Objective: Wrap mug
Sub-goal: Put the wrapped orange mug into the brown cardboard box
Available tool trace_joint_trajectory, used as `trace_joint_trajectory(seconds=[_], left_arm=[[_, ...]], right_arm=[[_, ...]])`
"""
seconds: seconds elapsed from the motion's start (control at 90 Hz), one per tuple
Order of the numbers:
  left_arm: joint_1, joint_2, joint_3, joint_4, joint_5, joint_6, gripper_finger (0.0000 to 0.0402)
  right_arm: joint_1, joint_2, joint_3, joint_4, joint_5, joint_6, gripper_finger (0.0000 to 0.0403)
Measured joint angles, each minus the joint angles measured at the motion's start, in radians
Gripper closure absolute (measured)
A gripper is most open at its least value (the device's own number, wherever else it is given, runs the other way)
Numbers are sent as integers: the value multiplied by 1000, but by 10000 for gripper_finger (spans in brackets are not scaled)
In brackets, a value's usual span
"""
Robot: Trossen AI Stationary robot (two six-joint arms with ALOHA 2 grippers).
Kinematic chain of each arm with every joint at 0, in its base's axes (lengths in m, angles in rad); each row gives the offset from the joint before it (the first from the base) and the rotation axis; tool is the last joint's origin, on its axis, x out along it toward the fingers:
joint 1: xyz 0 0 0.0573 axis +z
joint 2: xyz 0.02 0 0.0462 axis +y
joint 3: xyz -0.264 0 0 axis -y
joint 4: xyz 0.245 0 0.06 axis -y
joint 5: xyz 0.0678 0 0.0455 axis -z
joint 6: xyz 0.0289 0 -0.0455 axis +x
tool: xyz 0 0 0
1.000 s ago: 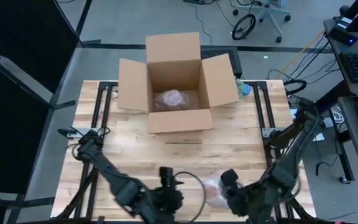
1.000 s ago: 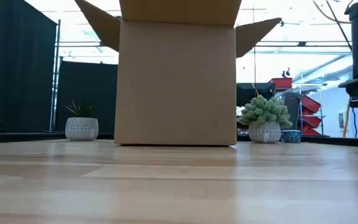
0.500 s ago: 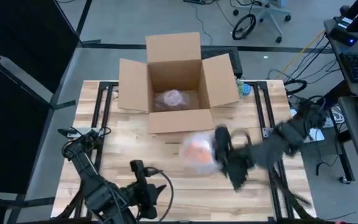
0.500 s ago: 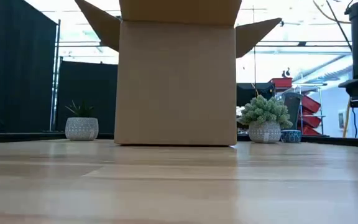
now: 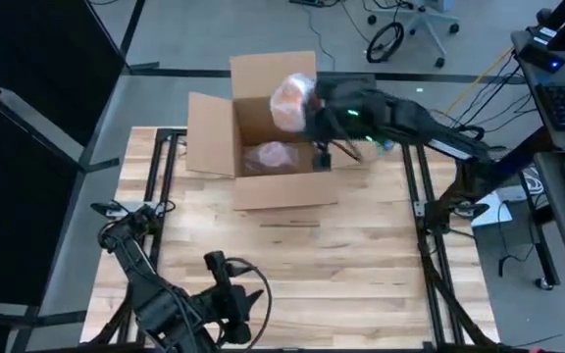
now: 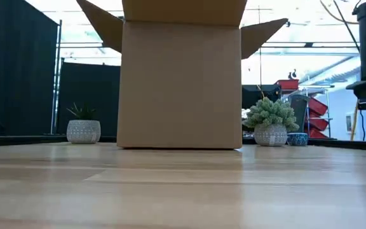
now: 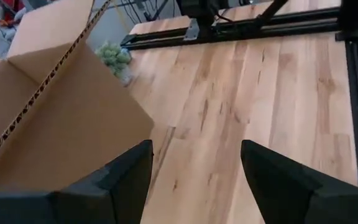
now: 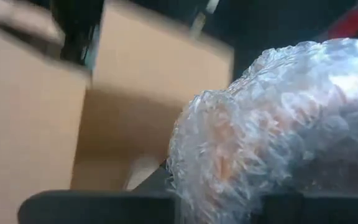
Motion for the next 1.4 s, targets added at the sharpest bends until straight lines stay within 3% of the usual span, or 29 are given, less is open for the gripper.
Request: trace_joint_trajectory(seconds=[0.233, 0.478, 0.656, 1.178, 1.256, 1.4], left_arm=[[2, 0, 0, 0, -3, -88, 169], [5, 0, 0, 21, -18, -112, 169], [6, 3, -1, 25, -25, -112, 169], [6, 7, -1, 25, -24, -84, 169], [6, 7, -1, 25, -24, -84, 169], [6, 7, -1, 28, -20, -83, 169]], right_arm=[[-66, 234, 0, -180, -77, 47, 376], [-79, 417, 12, -211, -348, 118, 376], [-93, 467, -1, -63, -184, 88, 377], [-110, 457, 0, -92, -245, 120, 378], [-115, 464, 0, -103, -248, 194, 356], [-118, 470, 0, -93, -268, 220, 277]])
